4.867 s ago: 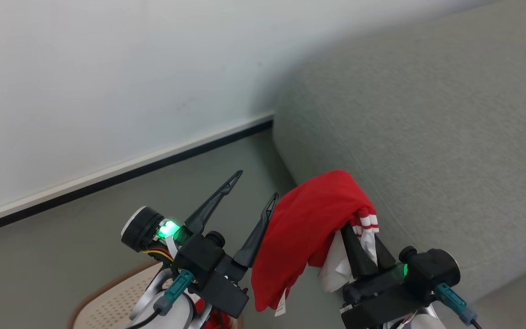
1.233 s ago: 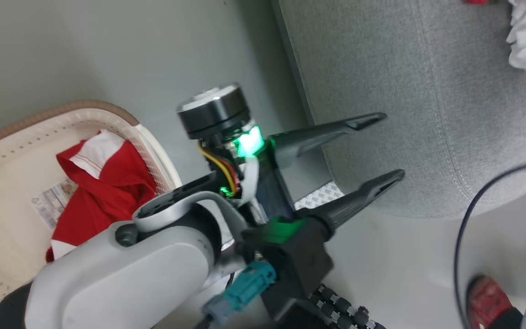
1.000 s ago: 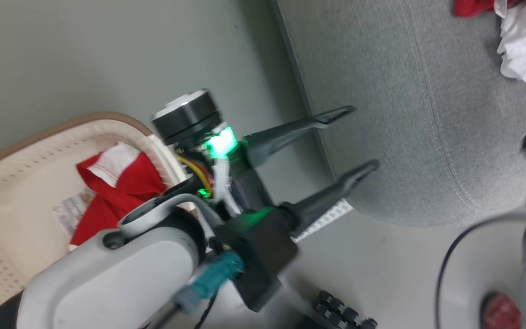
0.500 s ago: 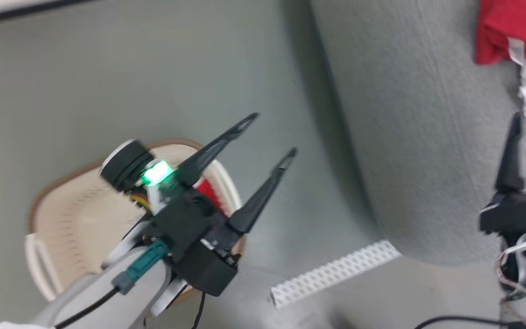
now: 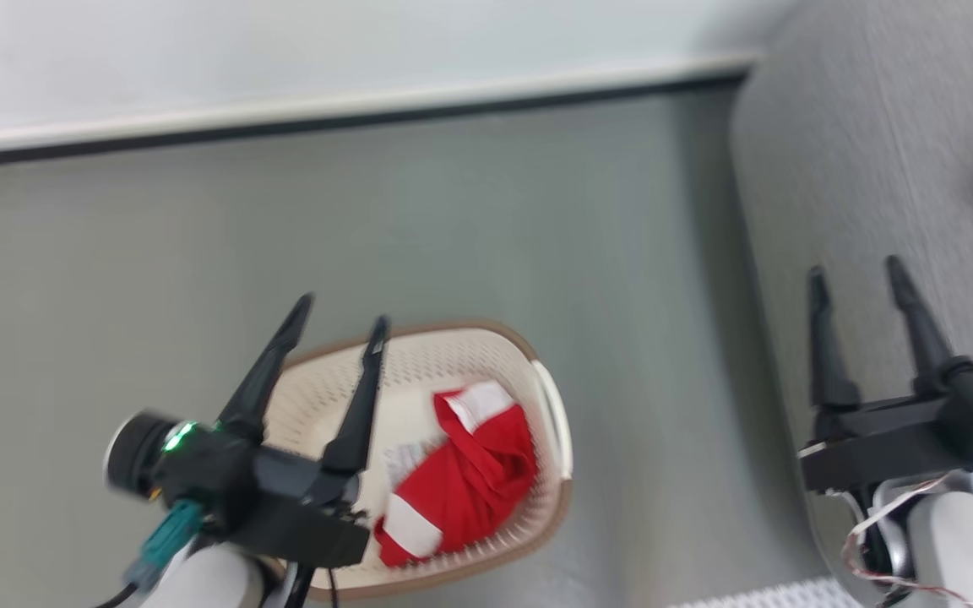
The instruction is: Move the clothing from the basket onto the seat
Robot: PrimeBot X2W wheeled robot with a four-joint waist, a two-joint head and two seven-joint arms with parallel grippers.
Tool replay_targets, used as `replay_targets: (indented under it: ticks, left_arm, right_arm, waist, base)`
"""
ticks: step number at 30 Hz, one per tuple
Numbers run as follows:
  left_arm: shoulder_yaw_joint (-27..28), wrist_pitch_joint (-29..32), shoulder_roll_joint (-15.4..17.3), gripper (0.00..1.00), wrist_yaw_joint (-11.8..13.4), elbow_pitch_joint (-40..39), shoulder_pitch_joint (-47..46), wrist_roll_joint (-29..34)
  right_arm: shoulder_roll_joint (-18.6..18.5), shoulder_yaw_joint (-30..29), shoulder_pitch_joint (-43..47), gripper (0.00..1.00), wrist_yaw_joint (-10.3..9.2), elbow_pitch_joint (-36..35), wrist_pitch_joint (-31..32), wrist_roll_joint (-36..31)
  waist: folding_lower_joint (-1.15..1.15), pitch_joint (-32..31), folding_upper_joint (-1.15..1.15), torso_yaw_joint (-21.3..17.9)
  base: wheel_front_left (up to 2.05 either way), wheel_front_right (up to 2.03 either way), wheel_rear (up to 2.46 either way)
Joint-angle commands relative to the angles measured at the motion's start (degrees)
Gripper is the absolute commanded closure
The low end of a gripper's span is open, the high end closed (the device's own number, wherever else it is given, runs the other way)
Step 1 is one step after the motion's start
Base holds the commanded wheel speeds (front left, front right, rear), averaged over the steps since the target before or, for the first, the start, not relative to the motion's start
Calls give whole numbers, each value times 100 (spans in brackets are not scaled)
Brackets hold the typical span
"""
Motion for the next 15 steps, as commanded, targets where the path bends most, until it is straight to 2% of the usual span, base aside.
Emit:
replay_targets:
  ticks: [1, 5, 10, 15]
  left_arm:
    - [75, -29, -33, 0, 54, 11, 199, -104]
    - [440, -48, -84, 0, 202, 94, 696, -380]
    - [1153, -55, -299, 0, 529, -31, 1533, -451]
    - [1637, -53, -566, 0, 536, -104, 2345, -315]
  right_arm:
    - [-73, 112, 63, 0, -3, 36, -59, 93]
    - [-172, 481, 122, 0, -3, 279, -220, 254]
    - [-36, 778, 489, 0, -3, 399, -354, 349]
    - [74, 910, 909, 0, -3, 241, -384, 343]
  waist:
    - [1, -739, 1, 730]
    - [1, -1063, 1, 916]
    - [1, -1571, 1, 1122]
    - [1, -2021, 1, 1199]
  base:
    - [0, 0, 0]
    - [0, 0, 0]
    - [0, 0, 0]
    - [0, 0, 0]
